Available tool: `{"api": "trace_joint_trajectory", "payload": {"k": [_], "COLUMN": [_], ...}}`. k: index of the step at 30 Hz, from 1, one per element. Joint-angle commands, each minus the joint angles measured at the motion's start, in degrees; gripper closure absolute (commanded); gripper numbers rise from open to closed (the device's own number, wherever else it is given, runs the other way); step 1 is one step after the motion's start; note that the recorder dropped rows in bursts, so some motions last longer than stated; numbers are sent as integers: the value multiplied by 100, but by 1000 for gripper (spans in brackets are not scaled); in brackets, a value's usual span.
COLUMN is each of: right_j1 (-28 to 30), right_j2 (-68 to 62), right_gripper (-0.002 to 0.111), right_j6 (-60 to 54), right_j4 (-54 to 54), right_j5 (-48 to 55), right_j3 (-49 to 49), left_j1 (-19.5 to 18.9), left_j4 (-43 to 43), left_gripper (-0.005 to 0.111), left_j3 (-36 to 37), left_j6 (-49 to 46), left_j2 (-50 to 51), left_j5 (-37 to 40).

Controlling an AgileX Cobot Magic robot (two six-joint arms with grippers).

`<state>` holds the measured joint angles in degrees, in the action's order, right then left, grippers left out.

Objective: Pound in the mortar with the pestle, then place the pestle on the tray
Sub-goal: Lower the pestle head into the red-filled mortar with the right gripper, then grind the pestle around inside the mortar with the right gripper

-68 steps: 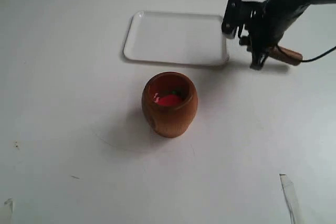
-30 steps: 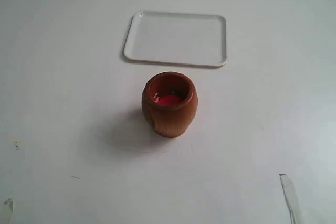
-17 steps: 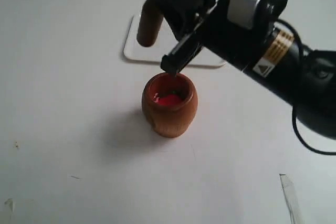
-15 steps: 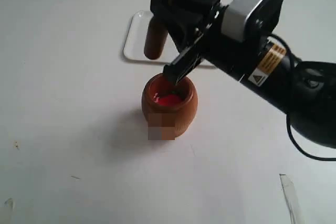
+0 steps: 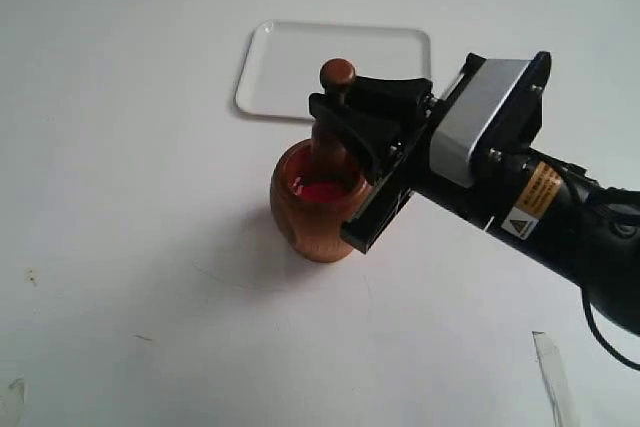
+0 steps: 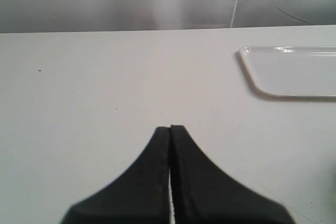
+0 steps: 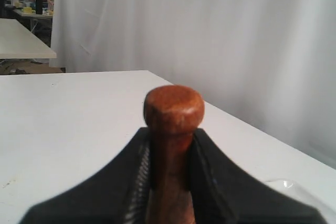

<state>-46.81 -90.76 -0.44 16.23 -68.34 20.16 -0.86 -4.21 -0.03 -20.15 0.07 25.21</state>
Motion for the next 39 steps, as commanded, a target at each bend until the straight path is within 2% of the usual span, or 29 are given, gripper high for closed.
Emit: {"api": "trace_joint_trajectory", "payload": {"k": [1,7,15,17,22,27,29,33,39], "right_j1": [-12,-12,-12,-12,-12,-12,-12,-12,-12], "right_j2": [13,66,-1004,-870,185,1164,1165,773,-531], "right_gripper": [108,108,108,108,108,108,108,108,108], "right_j6": [88,138,717,717,717,837,861,1082,1314], "right_j4": [87,-81,-176,-165,-177,24,35,221,431], "right_j5": [-162,184,166,-147,-152,1560,1681,1690,1423], "right_j3": [-35,-35,-35,-35,104,508,535,535,535], "left_j1": [44,44,44,44,44,44,44,44,44], "left_j4": [42,42,42,42,42,42,42,42,42], "left_gripper": [107,107,107,107,107,107,107,107,107], "left_j3": [3,3,3,3,3,3,3,3,3], "left_j6": [47,47,47,47,47,47,47,47,47], "left_j2": [-7,-7,-7,-7,-7,-7,-7,-7,-7], "left_j5": [-17,-17,-17,-17,-17,-17,-17,-17,-17]}}
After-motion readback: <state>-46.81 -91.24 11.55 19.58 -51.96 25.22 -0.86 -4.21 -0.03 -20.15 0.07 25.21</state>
